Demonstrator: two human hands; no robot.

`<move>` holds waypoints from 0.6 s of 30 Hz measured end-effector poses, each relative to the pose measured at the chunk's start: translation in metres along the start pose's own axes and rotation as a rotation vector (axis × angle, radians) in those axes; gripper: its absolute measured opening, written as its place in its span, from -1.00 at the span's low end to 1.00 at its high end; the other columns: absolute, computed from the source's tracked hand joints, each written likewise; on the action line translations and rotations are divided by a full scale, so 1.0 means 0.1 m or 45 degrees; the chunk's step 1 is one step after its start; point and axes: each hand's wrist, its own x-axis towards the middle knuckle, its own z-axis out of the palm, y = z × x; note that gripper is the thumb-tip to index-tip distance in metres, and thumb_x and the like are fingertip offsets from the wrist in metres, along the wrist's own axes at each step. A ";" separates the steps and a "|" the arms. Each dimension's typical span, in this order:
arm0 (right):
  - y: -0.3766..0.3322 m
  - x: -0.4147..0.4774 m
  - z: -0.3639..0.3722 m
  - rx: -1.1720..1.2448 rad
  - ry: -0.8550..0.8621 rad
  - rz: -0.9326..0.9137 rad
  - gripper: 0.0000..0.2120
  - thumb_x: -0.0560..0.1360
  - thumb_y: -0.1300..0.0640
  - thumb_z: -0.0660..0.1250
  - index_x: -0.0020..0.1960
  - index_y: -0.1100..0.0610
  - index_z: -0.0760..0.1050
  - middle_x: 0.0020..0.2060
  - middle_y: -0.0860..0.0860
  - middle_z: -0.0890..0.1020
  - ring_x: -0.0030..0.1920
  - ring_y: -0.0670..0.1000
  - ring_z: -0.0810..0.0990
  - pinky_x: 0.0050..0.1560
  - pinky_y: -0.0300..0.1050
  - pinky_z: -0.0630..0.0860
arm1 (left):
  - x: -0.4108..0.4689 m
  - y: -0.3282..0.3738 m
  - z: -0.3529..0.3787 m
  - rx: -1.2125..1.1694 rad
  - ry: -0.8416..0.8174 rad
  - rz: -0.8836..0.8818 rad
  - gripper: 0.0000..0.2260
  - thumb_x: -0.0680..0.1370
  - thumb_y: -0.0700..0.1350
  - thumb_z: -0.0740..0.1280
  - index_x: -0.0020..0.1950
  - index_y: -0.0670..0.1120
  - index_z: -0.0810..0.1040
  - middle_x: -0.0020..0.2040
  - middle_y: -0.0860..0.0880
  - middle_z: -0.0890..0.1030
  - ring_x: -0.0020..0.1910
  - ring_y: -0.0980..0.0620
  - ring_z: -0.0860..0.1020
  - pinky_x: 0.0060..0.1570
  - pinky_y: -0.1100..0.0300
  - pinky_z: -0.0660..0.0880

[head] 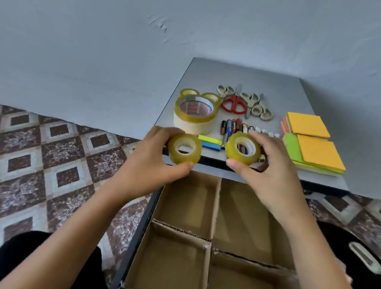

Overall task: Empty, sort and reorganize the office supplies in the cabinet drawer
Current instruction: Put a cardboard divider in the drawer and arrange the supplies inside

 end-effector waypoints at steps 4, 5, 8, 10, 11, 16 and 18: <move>0.22 -0.53 0.26 -0.057 -0.053 0.084 -0.35 0.38 -0.03 0.46 0.41 0.02 0.32 0.14 -0.17 0.35 0.11 -0.33 0.26 0.07 -0.60 0.17 | -0.26 -0.14 0.30 0.157 -0.267 -0.093 -0.41 0.30 0.19 0.37 0.28 0.04 0.38 0.09 0.12 0.39 0.02 0.26 0.38 -0.06 0.50 0.28; 0.28 -0.63 0.33 -0.081 -0.057 0.111 -0.35 0.39 -0.02 0.46 0.41 0.03 0.32 0.13 -0.16 0.34 0.11 -0.31 0.28 0.07 -0.59 0.18 | -0.29 -0.18 0.39 0.204 -0.329 -0.118 -0.42 0.35 0.11 0.41 0.32 0.01 0.36 0.11 0.11 0.37 0.06 0.21 0.38 -0.04 0.45 0.27; 0.46 -0.84 0.51 -0.159 -0.022 0.206 -0.36 0.40 -0.01 0.46 0.40 0.09 0.34 0.17 -0.06 0.39 0.20 -0.09 0.40 0.14 -0.33 0.30 | -0.32 -0.29 0.63 0.279 -0.439 -0.165 -0.44 0.42 -0.01 0.41 0.37 -0.06 0.31 0.18 0.02 0.36 0.15 0.07 0.42 0.04 0.35 0.29; 0.58 -0.92 0.61 -0.195 0.032 0.254 -0.37 0.40 0.00 0.47 0.39 0.14 0.36 0.19 0.02 0.41 0.21 0.00 0.43 0.19 -0.18 0.40 | -0.29 -0.38 0.77 0.316 -0.473 -0.190 -0.43 0.43 -0.03 0.40 0.39 -0.10 0.30 0.23 -0.04 0.37 0.17 0.01 0.44 0.10 0.29 0.35; 0.62 -0.96 0.65 -0.207 0.057 0.284 -0.37 0.40 0.00 0.46 0.38 0.15 0.36 0.20 0.04 0.42 0.21 0.02 0.44 0.20 -0.12 0.44 | -0.26 -0.43 0.84 0.330 -0.489 -0.206 -0.43 0.44 -0.03 0.40 0.39 -0.11 0.30 0.25 -0.06 0.37 0.19 -0.02 0.44 0.14 0.25 0.36; 0.77 -1.06 0.77 -0.176 0.118 0.396 -0.38 0.41 0.00 0.45 0.40 0.15 0.35 0.23 0.06 0.40 0.22 0.04 0.44 0.20 -0.12 0.40 | -0.02 -0.65 1.21 0.434 -0.537 -0.303 -0.44 0.47 -0.02 0.37 0.42 -0.10 0.27 0.32 -0.13 0.35 0.29 -0.17 0.37 0.28 -0.05 0.38; 0.79 -1.07 0.80 -0.156 0.114 0.426 -0.37 0.42 -0.02 0.44 0.41 0.13 0.33 0.24 0.04 0.39 0.23 0.03 0.42 0.20 -0.16 0.39 | 0.06 -0.72 1.34 0.472 -0.574 -0.344 -0.46 0.50 -0.06 0.34 0.44 -0.10 0.25 0.37 -0.14 0.31 0.35 -0.22 0.30 0.34 -0.08 0.32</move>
